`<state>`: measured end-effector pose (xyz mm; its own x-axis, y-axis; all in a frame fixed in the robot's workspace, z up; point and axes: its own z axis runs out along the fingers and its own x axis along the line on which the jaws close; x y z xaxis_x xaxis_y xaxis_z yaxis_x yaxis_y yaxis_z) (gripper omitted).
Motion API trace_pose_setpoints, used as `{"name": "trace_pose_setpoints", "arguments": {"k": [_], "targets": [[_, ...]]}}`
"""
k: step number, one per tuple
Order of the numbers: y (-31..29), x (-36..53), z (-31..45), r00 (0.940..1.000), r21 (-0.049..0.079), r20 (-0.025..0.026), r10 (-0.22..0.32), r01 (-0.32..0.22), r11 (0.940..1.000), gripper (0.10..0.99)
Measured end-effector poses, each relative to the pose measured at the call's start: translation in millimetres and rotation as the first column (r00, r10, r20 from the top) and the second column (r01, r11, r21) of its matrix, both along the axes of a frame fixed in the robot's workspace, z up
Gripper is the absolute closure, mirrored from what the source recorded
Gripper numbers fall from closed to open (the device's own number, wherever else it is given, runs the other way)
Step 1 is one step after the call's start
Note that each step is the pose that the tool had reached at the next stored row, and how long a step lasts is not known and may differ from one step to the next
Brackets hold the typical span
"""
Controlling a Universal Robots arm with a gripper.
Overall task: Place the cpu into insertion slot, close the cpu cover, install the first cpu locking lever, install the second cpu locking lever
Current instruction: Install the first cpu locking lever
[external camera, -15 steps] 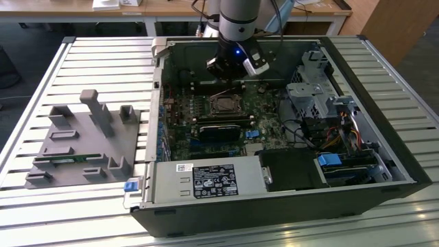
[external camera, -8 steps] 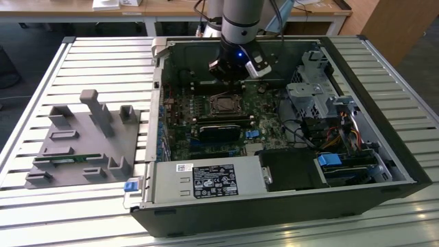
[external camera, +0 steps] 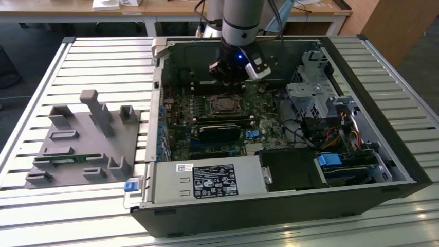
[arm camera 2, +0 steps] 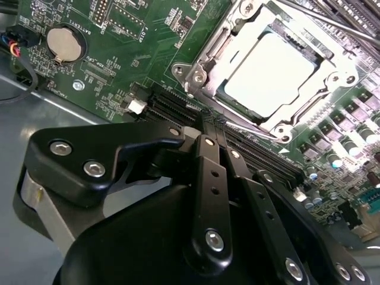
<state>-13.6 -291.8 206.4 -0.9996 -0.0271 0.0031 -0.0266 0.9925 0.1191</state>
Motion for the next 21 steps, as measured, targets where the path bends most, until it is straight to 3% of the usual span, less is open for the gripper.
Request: {"name": "trace_pose_setpoints", "arguments": {"k": [7,21], "targets": [[0.0,1.1,-4.4,1.0,-0.002,-0.0009,0.0,0.0,1.0,0.969],[0.9,2.3,-10.5,1.0,-0.032,-0.0025,0.0,0.0,0.9995,0.969]]}}
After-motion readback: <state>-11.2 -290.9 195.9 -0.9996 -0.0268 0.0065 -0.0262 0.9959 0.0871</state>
